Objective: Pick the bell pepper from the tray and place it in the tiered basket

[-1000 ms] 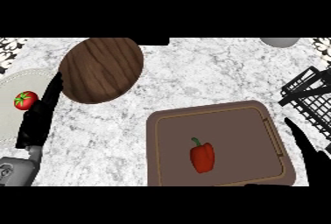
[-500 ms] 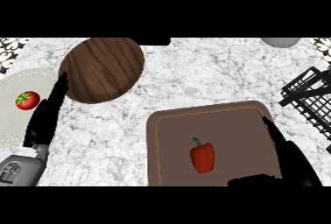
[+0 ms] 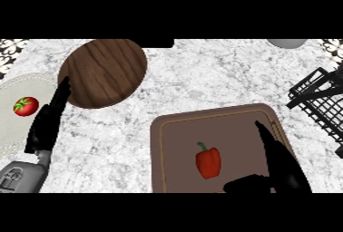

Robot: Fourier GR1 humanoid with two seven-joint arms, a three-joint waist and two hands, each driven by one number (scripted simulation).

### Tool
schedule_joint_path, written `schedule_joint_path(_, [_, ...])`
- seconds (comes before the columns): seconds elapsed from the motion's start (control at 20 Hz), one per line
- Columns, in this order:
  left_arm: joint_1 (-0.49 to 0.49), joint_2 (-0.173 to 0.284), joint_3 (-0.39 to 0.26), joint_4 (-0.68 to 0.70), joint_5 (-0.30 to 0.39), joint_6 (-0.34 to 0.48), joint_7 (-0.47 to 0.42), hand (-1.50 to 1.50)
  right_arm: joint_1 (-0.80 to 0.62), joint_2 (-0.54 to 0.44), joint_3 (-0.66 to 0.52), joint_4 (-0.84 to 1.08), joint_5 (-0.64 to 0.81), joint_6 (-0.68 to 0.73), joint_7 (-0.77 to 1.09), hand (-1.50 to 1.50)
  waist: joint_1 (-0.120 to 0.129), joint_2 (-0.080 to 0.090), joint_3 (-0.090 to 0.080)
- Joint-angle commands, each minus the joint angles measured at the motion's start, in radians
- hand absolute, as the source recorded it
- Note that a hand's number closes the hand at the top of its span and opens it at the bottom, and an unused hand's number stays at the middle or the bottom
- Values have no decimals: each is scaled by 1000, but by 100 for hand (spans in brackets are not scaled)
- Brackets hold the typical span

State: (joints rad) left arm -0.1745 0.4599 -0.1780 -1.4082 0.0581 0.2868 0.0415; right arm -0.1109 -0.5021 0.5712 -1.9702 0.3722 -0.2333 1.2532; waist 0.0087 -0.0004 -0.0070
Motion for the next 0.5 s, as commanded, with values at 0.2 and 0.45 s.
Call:
schedule_joint_path(0.2, [-29,-2,6,-5,-18,6,24,0,-64,110,33,74,139,130,234,-150,-6,-2,0])
schedule_joint_path(0.45, [19,14,38,10,2,-21,-23,0,-52,187,18,96,236,180,234,-150,-13,-4,0])
